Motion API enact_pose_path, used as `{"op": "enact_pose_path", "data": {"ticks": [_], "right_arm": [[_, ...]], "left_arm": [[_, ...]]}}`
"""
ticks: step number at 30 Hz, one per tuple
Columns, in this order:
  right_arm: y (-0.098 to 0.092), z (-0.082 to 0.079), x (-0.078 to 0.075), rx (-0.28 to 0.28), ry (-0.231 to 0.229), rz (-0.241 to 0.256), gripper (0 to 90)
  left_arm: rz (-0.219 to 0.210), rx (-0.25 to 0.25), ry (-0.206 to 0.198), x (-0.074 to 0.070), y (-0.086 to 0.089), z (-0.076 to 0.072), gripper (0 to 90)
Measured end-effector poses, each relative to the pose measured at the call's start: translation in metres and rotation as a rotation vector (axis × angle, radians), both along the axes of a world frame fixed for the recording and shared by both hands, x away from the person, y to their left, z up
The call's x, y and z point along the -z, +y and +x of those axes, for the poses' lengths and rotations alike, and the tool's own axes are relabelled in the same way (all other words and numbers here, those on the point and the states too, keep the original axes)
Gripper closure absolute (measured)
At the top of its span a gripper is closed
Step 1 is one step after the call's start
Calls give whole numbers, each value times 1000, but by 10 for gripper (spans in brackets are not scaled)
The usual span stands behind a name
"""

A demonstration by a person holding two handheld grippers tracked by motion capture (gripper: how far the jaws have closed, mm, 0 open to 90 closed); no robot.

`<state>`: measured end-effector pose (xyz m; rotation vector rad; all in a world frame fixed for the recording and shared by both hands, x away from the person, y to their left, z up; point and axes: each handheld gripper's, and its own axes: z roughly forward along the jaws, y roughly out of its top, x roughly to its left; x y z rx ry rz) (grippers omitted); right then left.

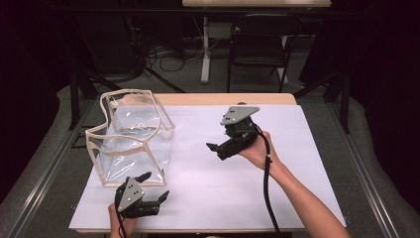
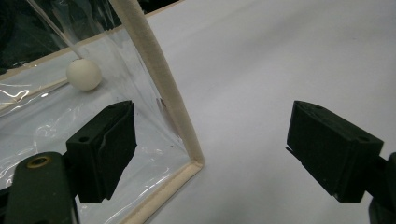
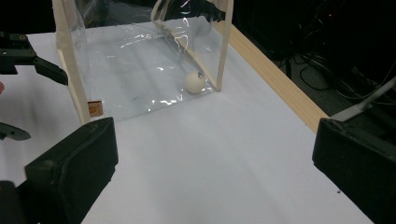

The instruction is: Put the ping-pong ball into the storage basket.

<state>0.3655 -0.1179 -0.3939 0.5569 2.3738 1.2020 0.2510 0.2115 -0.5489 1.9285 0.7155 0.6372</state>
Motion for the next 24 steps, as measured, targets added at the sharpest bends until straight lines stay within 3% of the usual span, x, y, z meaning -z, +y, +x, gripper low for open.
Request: {"op": "enact_pose_path", "data": {"ticks": [24], "right_arm": [[-47, -24, 30, 75, -21, 34, 0]], "left_arm": [[7, 0, 1, 0, -1, 0, 161]]}}
